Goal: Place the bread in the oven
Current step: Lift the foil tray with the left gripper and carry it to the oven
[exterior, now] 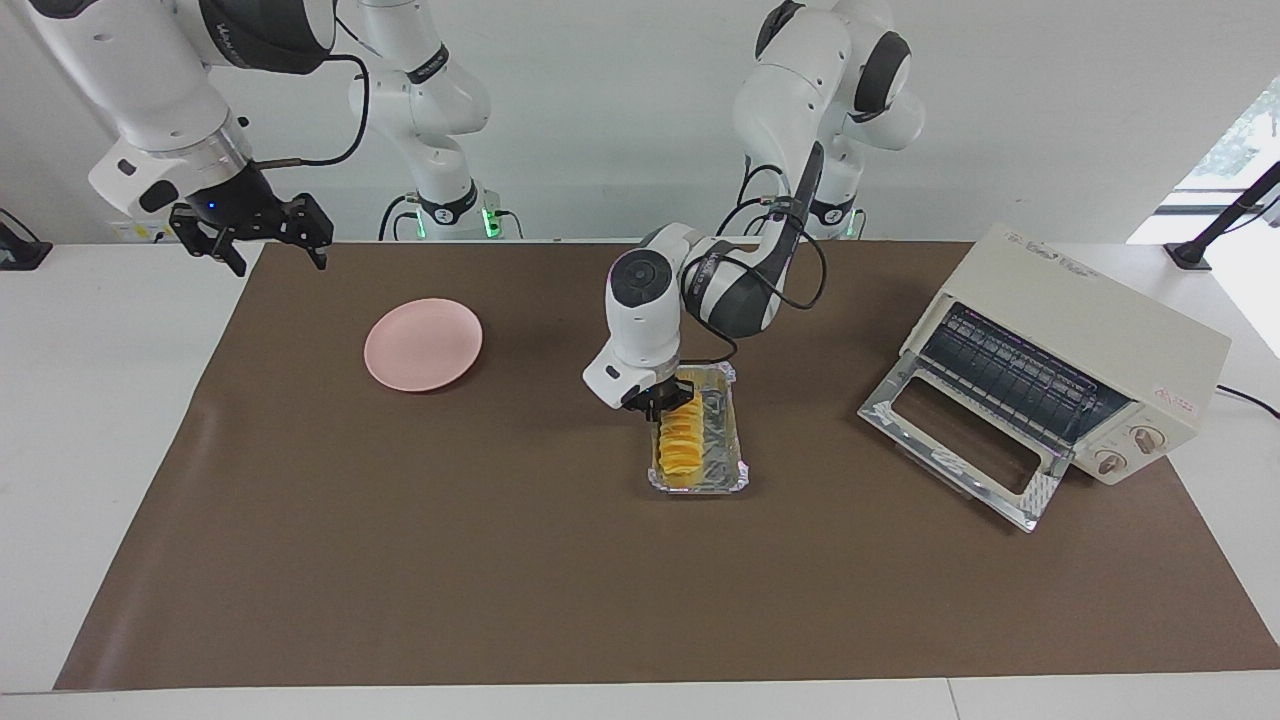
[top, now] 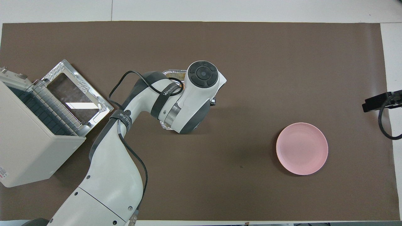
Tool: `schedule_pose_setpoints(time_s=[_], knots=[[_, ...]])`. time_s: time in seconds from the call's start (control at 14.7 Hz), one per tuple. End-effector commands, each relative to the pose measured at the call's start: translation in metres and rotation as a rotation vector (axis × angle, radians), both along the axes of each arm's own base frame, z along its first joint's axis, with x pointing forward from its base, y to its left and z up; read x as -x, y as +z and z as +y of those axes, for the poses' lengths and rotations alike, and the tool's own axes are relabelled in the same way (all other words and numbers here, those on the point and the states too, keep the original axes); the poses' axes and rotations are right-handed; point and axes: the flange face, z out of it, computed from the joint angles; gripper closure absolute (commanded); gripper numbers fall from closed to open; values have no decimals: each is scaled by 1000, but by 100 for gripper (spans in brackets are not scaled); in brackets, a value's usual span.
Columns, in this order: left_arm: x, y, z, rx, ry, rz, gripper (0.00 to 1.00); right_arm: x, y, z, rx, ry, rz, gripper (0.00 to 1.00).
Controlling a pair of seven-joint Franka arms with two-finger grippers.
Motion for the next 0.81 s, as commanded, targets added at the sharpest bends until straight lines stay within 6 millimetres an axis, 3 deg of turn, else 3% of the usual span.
schedule_pose_setpoints(time_s=[0.0,0.14,0.27,0.48,0.75], knots=[[-23,55,25,-37,81,-18,100,8,1,-1,4,14,6,0],[-40,77,59,-55,139,-31,100,8,1,-1,4,14,6,0],[-51,116,98,-31,212,-40,100,8,1,-1,4,14,6,0],[-72,138,167,-78,335,-42,100,8,1,-1,4,14,6,0],[-87,128,251,-172,476,7,100,8,1,-1,4,14,6,0]])
